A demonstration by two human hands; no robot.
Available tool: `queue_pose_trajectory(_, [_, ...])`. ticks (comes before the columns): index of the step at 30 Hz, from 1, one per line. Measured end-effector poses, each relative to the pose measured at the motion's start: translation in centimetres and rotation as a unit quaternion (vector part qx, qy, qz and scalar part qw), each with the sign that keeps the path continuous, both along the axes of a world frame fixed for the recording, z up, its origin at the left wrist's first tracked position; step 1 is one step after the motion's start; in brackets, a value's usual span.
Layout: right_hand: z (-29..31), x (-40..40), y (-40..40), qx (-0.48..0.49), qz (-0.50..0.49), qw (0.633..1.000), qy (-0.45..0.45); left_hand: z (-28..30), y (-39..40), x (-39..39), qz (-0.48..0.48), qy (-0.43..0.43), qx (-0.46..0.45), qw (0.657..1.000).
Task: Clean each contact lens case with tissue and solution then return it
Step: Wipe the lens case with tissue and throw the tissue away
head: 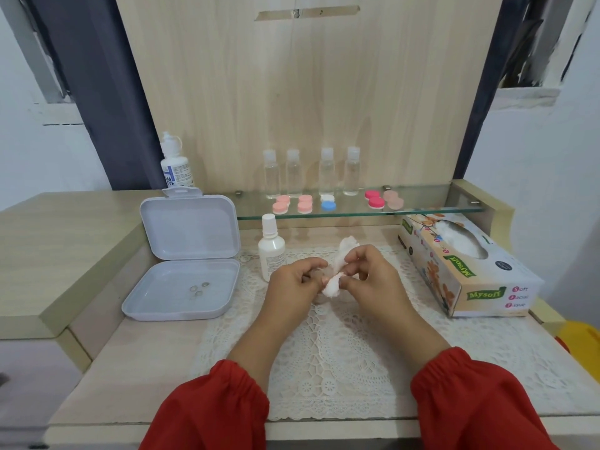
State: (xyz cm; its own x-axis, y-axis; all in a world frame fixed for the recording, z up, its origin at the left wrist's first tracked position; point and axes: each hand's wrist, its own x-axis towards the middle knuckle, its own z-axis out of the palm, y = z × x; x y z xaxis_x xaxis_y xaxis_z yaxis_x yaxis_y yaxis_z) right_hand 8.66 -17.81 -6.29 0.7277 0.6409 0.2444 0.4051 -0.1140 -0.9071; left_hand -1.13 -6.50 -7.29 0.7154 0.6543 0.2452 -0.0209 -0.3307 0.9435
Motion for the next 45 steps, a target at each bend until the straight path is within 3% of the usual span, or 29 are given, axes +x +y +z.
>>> queue_pose_trajectory(3, [0.7,0.3,-0.2,0.12,0.002,0.984,0.13,-0.1,0.3,0.1,0.007,0.019,0.006,1.0])
queue_pose_trajectory(12, [0.7,2.1,-0.5,0.323,-0.073,0.9,0.285,-0.9,0.6,0.4,-0.009,0.118,0.141,0.983])
queue_pose_trajectory(22, [0.4,2.1,-0.4,0.294,-0.046,0.914,0.276,-1.0,0.5,0.3,-0.002,0.142,0.159,0.977])
queue_pose_trajectory(29, [1.3,1.7,0.6,0.241,-0.093,0.917,0.303,-0.2,0.0,-0.6,0.035,0.067,0.091,0.993])
queue_pose_trajectory(36, [2.5,-2.8,1.7,0.209,0.062,0.913,0.345,1.7,0.4,-4.4,0.034,0.023,0.067,0.997])
queue_pose_trajectory(41, [2.4,-7.7,3.8,0.133,0.165,0.939,0.273,3.5,1.3,-10.2,0.052,-0.01,0.035,0.998])
queue_pose_trajectory(45, [2.5,-13.0,5.6,0.116,0.206,0.934,0.266,3.5,2.5,-16.0,0.104,-0.018,0.01,0.994])
